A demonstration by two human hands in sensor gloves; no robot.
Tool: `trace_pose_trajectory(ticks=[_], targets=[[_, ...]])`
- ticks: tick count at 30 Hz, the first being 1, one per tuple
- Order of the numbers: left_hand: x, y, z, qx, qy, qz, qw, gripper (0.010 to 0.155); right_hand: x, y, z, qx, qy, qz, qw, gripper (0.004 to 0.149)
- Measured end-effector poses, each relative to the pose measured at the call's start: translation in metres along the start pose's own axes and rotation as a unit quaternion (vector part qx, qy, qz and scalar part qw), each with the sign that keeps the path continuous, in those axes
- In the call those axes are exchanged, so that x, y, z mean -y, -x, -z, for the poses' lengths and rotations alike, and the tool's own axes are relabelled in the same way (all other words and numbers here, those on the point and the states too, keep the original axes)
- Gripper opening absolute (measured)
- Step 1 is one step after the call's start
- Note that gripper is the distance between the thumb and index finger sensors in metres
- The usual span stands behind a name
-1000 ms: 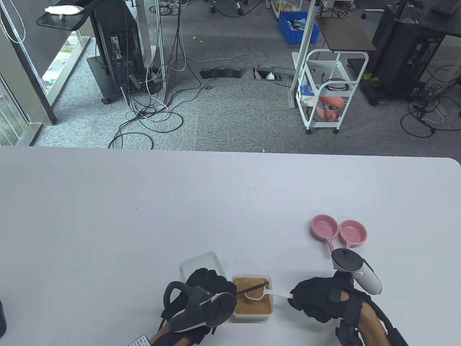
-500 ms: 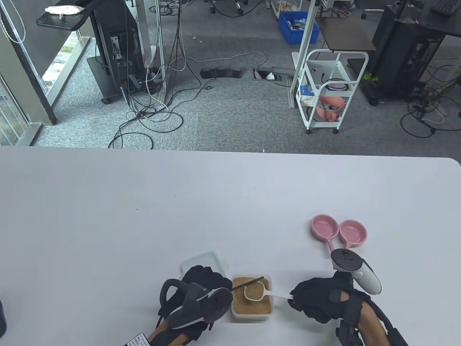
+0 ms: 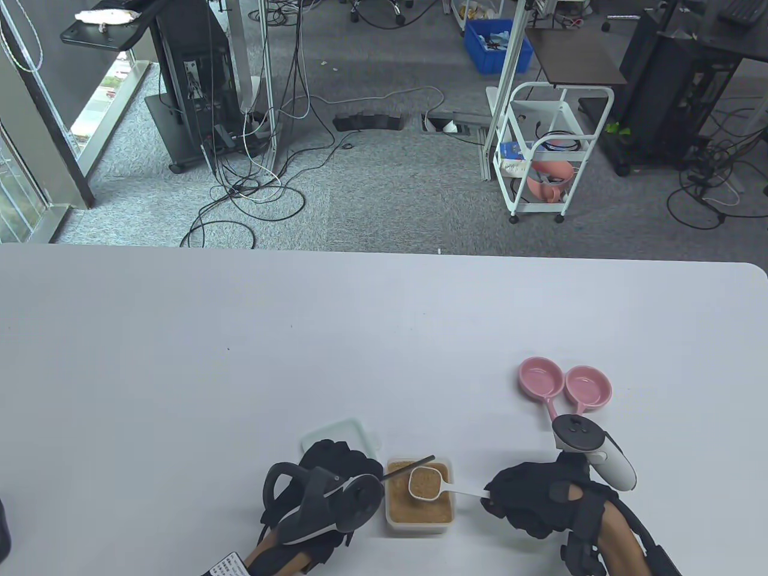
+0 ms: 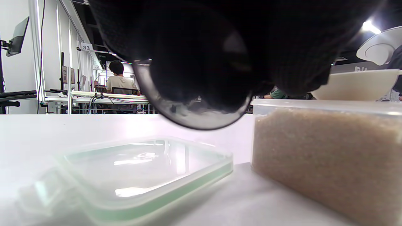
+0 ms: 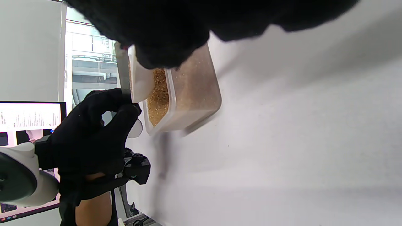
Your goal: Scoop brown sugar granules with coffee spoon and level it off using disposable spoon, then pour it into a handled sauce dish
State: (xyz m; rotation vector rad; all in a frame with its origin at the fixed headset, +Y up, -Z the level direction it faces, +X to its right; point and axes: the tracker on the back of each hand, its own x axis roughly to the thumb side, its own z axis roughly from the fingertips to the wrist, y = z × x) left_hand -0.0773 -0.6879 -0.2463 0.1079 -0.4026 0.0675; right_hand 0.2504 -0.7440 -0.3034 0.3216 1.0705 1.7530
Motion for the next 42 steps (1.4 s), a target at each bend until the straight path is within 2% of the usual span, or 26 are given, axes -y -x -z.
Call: trace_pose_trajectory(ticks=[11, 21, 26, 35, 42], targets=[[-0.005, 0.007, 0.000, -0.010, -0.003, -0.010, 1.000, 0.040, 0.001, 0.000, -0.001, 0.003, 0.001, 0.000, 1.000, 0.042], [-0.003, 0.017, 0.002, -0.019, 0.034, -0.010, 0.999, 0.040, 0.002, 0.000, -0.001, 0.003, 0.001, -0.001, 1.000, 0.042], [0.004, 0.015, 0.005, -0.014, 0.079, 0.014, 0.997, 0.040, 0.002, 0.000, -0.001, 0.001, 0.001, -0.004, 1.000, 0.042], [-0.003, 0.016, 0.002, -0.015, 0.060, 0.005, 0.998, 0.040, 0.002, 0.000, -0.001, 0.003, 0.002, -0.004, 1.000, 0.042], [0.007, 0.015, 0.004, -0.012, 0.088, 0.017, 0.996, 0.040, 0.001, 0.001, 0.000, -0.002, 0.002, -0.008, 1.000, 0.042]])
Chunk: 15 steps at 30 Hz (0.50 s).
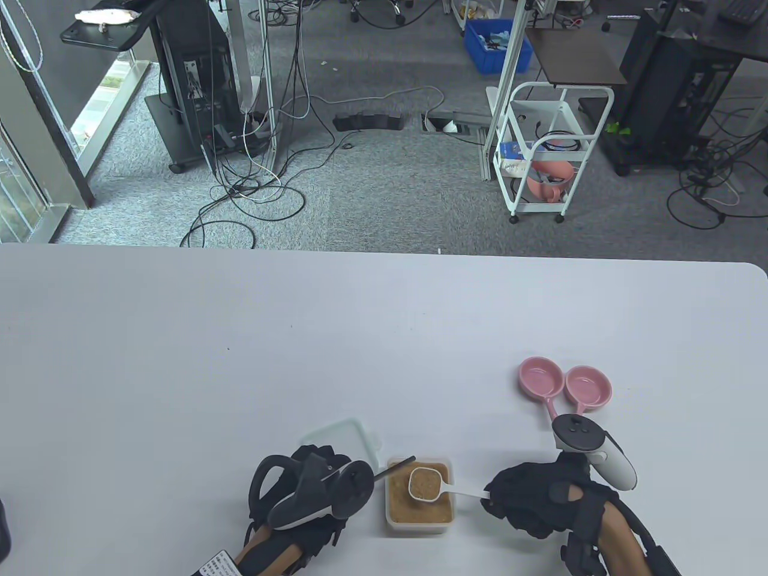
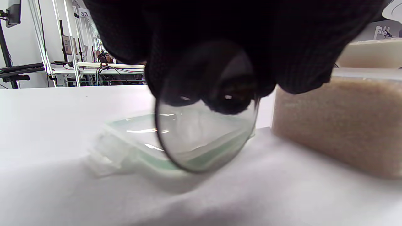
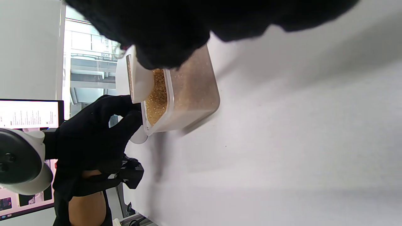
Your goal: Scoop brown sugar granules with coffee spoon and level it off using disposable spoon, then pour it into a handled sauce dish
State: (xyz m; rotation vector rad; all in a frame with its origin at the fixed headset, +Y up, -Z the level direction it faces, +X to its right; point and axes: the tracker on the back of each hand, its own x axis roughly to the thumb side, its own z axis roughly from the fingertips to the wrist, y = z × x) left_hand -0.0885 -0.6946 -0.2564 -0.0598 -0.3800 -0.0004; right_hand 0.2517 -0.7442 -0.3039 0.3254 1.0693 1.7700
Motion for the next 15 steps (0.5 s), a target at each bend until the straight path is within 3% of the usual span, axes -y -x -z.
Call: trace_pose_trajectory(ticks=[15], targets=[[-0.0067, 0.0048, -0.0012, -0.010, -0.019, -0.014, 1.000, 0.040, 0.0000, 0.0000, 0.0001, 0.001, 0.002, 0.002, 1.000, 0.042]])
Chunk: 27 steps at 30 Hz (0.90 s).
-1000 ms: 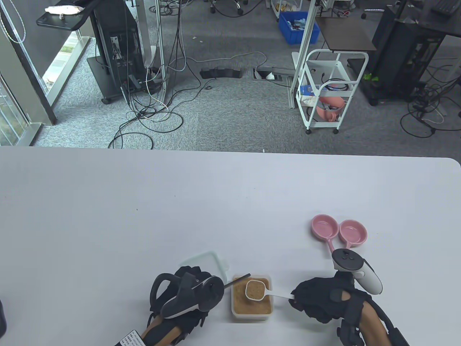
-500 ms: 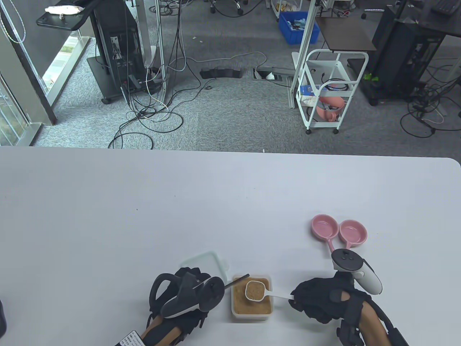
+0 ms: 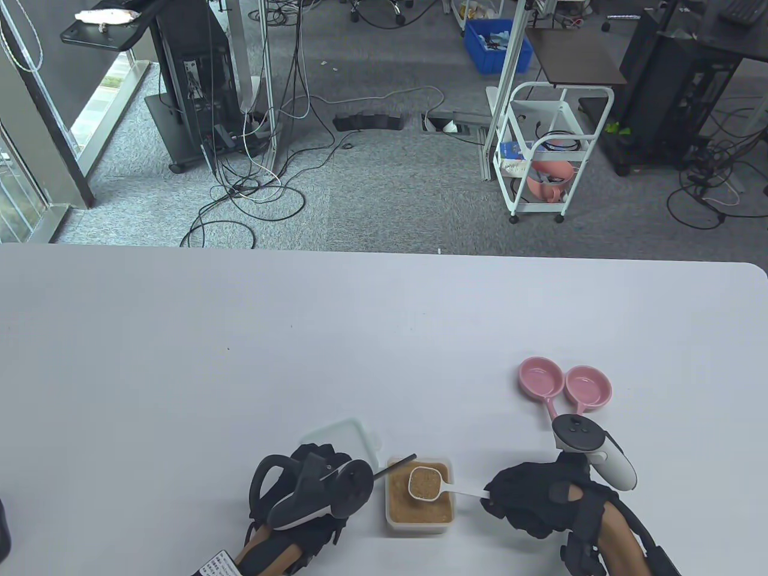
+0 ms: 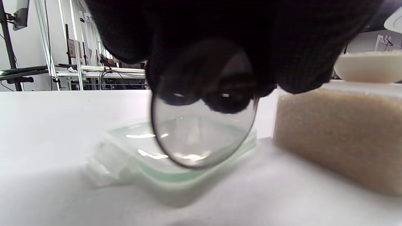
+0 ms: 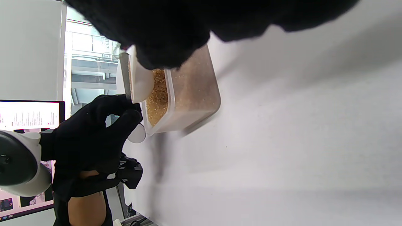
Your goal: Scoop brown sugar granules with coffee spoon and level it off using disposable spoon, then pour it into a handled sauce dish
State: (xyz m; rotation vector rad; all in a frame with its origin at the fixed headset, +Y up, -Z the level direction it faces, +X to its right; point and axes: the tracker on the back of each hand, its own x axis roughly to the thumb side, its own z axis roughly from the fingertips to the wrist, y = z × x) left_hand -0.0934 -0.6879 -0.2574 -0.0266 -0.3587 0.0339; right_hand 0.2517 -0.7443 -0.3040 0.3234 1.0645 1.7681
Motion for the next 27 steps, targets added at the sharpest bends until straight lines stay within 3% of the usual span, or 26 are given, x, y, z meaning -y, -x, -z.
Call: trace_pose_trajectory(ticks=[4, 11, 17, 27], targets=[[-0.012, 0.018, -0.001, -0.033, -0.026, -0.019, 0.999, 0.040, 0.000, 0.000, 0.000, 0.002, 0.001, 0.002, 1.000, 0.042], [-0.025, 0.086, -0.005, -0.157, -0.045, -0.041, 0.986, 0.039, 0.001, -0.001, -0.001, 0.007, 0.004, 0.005, 1.000, 0.042], [-0.011, 0.121, 0.000, -0.227, -0.010, -0.013, 0.974, 0.039, 0.000, 0.000, -0.001, 0.004, 0.004, 0.005, 1.000, 0.042], [0.019, 0.133, 0.013, -0.255, 0.061, 0.016, 0.965, 0.039, 0.000, 0.000, -0.001, 0.000, 0.005, 0.006, 1.000, 0.042]])
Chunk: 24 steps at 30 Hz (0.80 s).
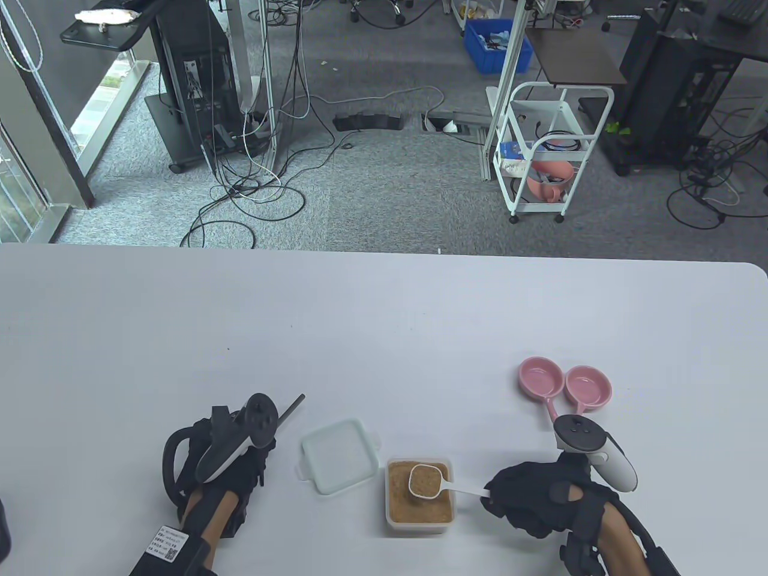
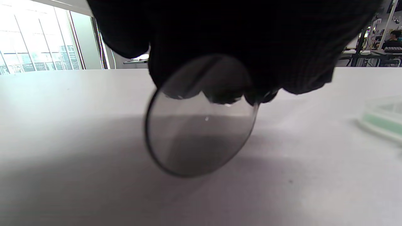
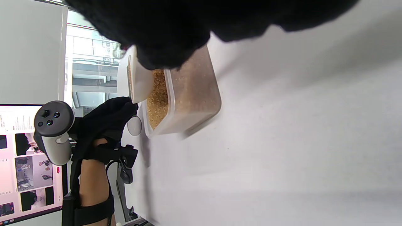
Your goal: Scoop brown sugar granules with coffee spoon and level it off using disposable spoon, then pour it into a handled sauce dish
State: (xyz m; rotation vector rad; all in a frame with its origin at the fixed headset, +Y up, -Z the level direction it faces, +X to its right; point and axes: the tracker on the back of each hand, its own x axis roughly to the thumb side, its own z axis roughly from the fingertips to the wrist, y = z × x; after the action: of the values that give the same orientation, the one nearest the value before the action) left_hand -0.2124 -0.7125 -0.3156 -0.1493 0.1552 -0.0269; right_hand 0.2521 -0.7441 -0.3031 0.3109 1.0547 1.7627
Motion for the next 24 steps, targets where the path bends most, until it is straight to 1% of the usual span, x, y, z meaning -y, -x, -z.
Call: trace_pose_trajectory(ticks=[4, 10, 15, 24], targets=[[0.007, -0.004, 0.003, -0.001, 0.013, 0.017, 1.000, 0.039, 0.000, 0.000, 0.000, -0.001, 0.000, 0.000, 1.000, 0.042], [0.012, -0.005, 0.005, -0.007, 0.023, 0.020, 1.000, 0.039, 0.000, 0.000, 0.000, -0.001, 0.001, -0.001, 1.000, 0.042], [0.012, -0.005, 0.004, -0.014, 0.018, 0.020, 1.000, 0.040, 0.000, 0.000, 0.000, -0.001, 0.001, -0.002, 1.000, 0.042], [0.011, -0.005, 0.003, -0.017, 0.015, 0.037, 0.999, 0.047, -0.001, 0.001, 0.001, -0.002, 0.000, -0.002, 1.000, 0.042]])
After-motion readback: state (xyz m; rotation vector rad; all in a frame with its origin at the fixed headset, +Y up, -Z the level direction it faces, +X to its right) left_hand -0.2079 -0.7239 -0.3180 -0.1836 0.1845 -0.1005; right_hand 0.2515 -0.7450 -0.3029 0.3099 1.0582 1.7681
